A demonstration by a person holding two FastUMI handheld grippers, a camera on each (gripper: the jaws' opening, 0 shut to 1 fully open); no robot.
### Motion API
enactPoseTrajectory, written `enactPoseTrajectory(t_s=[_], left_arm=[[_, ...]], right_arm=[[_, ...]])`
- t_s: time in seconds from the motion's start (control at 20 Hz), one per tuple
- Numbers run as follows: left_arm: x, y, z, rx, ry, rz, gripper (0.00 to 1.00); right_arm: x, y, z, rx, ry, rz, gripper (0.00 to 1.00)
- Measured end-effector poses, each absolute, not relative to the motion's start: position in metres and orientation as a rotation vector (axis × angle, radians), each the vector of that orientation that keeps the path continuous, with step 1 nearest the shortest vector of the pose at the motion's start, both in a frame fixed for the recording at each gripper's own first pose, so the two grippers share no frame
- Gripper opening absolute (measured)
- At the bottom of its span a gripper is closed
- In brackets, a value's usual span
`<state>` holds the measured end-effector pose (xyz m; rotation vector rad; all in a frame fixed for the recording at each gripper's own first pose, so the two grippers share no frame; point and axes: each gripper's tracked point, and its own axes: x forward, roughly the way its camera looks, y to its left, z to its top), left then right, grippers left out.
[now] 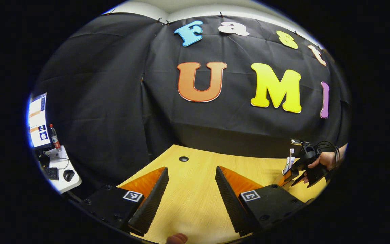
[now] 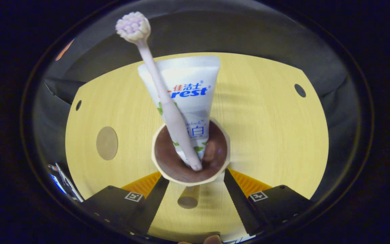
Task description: Put the toothbrush and toothpaste on the desktop into the cup, then pick up the cup and place it on the coaster on the desktop.
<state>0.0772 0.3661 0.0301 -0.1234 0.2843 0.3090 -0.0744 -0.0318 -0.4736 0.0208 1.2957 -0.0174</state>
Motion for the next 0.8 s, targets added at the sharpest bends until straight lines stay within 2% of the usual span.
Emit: enactPoseTrajectory(t_s=[0.1,0.15,0.25,0.35,0.55,0.6,0.8], left_arm=[[0.076,0.366,0.028,-0.125,0.295,0.317,0.89],[0.075,0.366,0.028,-0.126,0.297,0.318,0.89],[0.074,0.365,0.027,-0.13,0.303,0.316,0.89],[0.073,0.367,0.024,-0.132,0.314,0.317,0.89],[0.07,0.372,0.022,-0.127,0.326,0.326,0.89],[0.068,0.373,0.023,-0.127,0.328,0.328,0.89],[0.065,0.375,0.017,-0.136,0.344,0.33,0.89]], right_arm=[[-0.075,-0.028,-0.48,0.017,1.317,-0.003,0.92],[-0.076,-0.028,-0.483,0.01,1.329,-0.001,0.81],[-0.077,-0.026,-0.487,0.012,1.343,0.001,0.72],[-0.077,-0.03,-0.492,0.001,1.355,-0.019,0.7],[-0.082,-0.031,-0.497,0.044,1.396,-0.036,0.45],[-0.08,-0.029,-0.498,0.051,1.395,-0.033,0.29],[-0.082,-0.029,-0.497,0.038,1.393,-0.02,0.29]])
